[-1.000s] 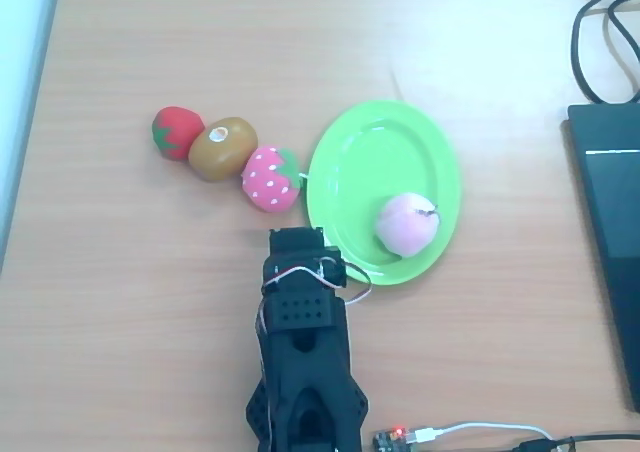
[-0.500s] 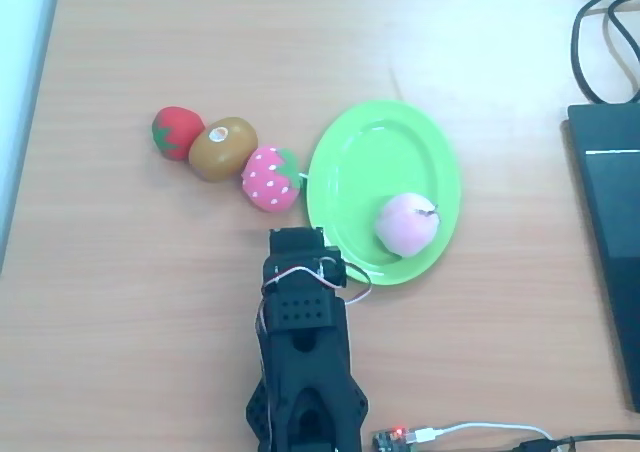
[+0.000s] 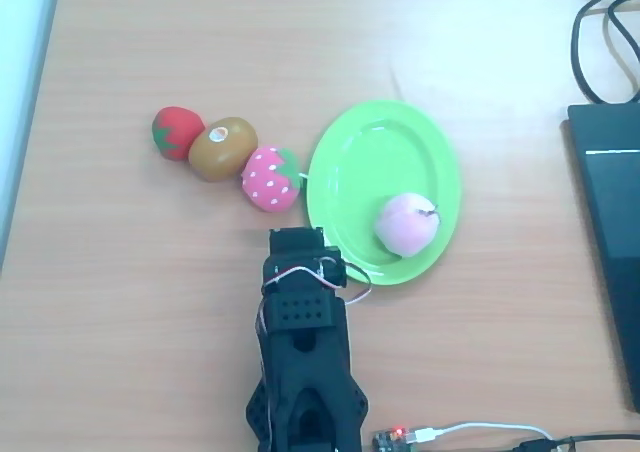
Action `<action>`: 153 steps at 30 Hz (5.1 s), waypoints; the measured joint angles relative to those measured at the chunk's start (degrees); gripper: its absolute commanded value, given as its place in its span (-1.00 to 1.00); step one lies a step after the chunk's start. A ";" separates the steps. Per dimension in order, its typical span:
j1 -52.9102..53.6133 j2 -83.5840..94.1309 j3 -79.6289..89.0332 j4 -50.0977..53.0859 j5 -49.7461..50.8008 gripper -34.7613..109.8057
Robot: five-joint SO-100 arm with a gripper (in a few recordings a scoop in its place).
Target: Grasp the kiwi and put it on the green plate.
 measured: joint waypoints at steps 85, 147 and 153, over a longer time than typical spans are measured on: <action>-6.68 -66.27 -68.12 -0.09 -24.79 -0.38; -9.76 -97.73 -89.30 3.60 -27.51 0.01; -9.40 -100.11 -89.56 3.60 -27.51 0.01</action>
